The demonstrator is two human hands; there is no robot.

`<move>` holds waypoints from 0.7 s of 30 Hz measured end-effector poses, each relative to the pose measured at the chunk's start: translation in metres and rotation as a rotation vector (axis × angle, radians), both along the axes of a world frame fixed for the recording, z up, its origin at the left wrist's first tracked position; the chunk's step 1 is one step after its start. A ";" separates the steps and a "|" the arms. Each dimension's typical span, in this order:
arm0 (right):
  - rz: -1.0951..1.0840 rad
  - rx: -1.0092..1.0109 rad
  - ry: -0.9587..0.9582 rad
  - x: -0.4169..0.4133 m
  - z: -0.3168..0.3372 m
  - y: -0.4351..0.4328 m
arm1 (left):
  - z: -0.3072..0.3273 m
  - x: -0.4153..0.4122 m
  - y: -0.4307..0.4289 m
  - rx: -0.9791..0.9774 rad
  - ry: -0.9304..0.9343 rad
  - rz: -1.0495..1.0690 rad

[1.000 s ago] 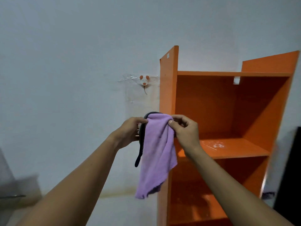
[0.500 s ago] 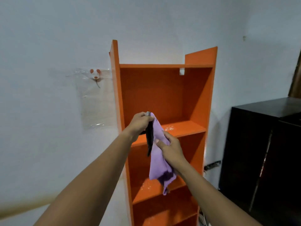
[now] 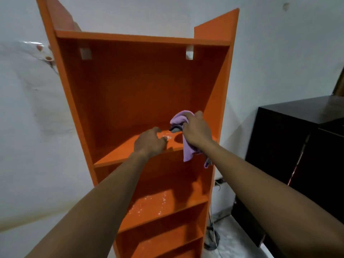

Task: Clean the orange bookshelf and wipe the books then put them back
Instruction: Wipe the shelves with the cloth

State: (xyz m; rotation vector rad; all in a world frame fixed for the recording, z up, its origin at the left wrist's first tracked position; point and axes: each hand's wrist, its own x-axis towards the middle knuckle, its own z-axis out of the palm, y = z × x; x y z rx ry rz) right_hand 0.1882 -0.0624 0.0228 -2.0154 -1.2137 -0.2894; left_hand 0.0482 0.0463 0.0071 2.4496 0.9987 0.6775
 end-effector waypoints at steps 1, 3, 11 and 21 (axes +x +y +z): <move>-0.078 -0.171 -0.071 0.019 -0.004 0.007 | -0.002 0.008 0.004 0.052 0.015 0.045; -0.123 -0.560 -0.169 0.059 -0.016 0.021 | -0.009 0.027 0.010 0.157 0.028 0.134; -0.089 -0.943 -0.288 0.139 -0.046 0.083 | -0.040 0.052 0.052 0.301 0.008 0.392; 0.156 -0.584 -0.230 0.177 -0.046 0.160 | -0.055 0.056 0.056 0.276 -0.172 0.563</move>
